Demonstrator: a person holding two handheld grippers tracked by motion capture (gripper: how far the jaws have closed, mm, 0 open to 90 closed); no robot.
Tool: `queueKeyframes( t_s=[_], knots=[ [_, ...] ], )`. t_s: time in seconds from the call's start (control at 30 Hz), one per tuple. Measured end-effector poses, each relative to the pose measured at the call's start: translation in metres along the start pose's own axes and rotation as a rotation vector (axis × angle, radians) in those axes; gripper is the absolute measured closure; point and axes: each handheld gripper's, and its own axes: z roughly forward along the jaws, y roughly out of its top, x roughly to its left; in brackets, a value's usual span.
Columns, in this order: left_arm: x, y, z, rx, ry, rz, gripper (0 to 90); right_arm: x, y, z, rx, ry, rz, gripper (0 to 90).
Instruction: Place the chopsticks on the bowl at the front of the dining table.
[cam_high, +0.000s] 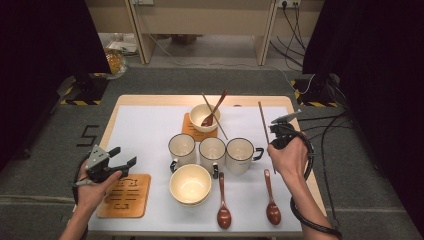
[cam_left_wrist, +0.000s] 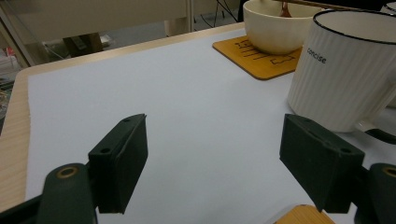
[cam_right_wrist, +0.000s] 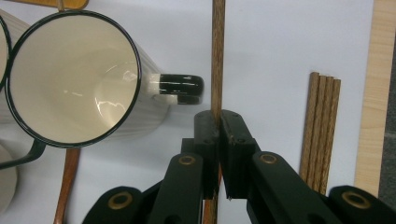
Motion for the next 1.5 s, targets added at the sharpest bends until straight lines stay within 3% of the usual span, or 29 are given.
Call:
queueKeyframes(
  t_s=[1.5],
  knots=[
    [0.001,0.0,-0.001,-0.004,0.005,-0.004,23.1,0.017,0.017,-0.006,-0.03,0.015,-0.037,85.8]
  ],
)
